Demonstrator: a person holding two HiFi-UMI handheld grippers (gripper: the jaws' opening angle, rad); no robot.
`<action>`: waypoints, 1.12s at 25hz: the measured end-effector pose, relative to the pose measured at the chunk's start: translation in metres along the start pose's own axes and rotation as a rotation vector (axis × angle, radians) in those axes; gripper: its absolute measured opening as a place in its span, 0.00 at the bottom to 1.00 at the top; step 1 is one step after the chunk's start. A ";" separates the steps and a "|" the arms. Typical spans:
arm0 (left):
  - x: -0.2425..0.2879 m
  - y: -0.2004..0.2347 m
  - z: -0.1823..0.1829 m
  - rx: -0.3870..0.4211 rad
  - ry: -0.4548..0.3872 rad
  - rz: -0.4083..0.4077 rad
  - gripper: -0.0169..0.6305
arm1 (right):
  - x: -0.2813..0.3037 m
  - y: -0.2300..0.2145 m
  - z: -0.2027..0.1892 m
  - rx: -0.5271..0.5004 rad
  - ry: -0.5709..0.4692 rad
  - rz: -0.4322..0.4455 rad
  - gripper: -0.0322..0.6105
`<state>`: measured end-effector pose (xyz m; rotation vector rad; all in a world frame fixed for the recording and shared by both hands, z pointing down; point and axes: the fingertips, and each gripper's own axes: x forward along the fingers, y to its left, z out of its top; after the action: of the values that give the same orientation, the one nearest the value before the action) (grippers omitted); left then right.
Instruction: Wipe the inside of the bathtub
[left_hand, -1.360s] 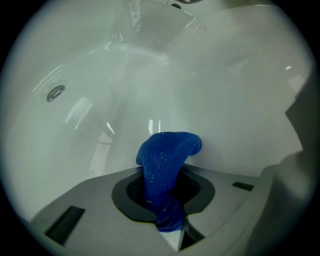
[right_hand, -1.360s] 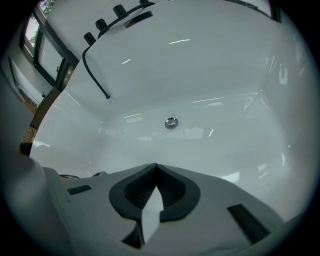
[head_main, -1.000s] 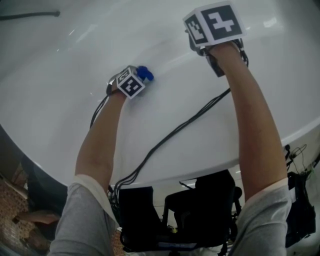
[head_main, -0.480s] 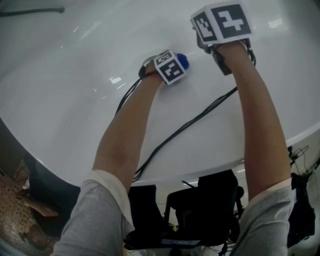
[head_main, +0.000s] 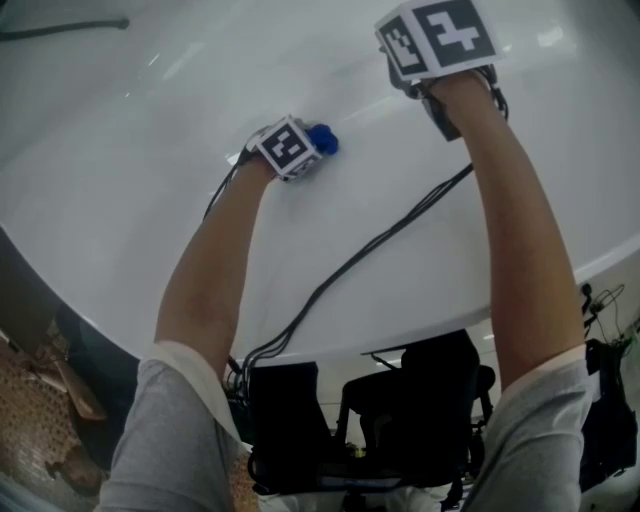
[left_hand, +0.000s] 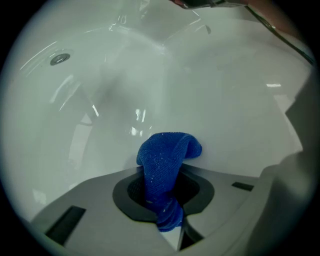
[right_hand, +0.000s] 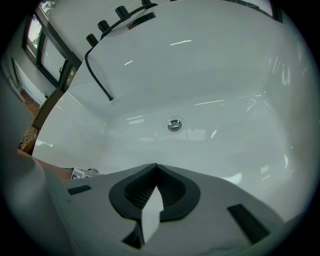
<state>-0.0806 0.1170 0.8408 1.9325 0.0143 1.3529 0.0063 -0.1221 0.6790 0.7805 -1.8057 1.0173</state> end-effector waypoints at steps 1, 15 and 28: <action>-0.002 0.004 -0.010 -0.006 0.010 0.016 0.14 | 0.000 0.001 0.000 0.000 -0.001 0.002 0.06; -0.015 -0.021 0.101 0.037 -0.122 -0.085 0.14 | -0.001 -0.001 0.003 0.005 -0.012 -0.007 0.06; -0.027 -0.012 0.025 -0.141 -0.126 -0.125 0.14 | 0.000 -0.003 0.002 -0.017 -0.004 -0.017 0.06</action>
<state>-0.0672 0.0996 0.8086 1.8622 -0.0209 1.1187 0.0082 -0.1254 0.6791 0.7862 -1.8062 0.9888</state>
